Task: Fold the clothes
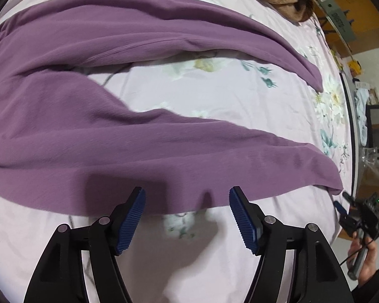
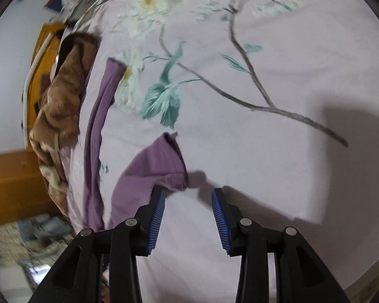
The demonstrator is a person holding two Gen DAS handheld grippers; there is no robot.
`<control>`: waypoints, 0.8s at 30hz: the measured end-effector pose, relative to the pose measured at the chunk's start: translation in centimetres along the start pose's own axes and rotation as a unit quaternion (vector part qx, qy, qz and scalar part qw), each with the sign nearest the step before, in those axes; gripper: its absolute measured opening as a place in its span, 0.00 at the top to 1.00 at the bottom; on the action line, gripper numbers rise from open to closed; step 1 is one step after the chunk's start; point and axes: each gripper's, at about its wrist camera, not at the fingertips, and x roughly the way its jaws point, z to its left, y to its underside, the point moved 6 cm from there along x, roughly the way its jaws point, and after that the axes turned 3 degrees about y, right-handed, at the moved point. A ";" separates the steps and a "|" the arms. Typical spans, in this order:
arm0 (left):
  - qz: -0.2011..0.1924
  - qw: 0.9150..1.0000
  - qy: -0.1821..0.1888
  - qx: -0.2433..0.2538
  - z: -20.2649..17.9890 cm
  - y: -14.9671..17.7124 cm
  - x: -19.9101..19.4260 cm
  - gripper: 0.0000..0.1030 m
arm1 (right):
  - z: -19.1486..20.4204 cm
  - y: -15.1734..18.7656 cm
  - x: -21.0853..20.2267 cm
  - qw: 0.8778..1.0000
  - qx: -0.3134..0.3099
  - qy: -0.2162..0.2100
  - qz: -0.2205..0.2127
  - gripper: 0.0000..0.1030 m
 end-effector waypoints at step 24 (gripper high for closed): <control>-0.025 0.995 -0.063 0.068 -3.1 0.7 0.1 0.30 | 4.1 -1.7 3.6 1.000 -0.009 -0.019 0.015 0.90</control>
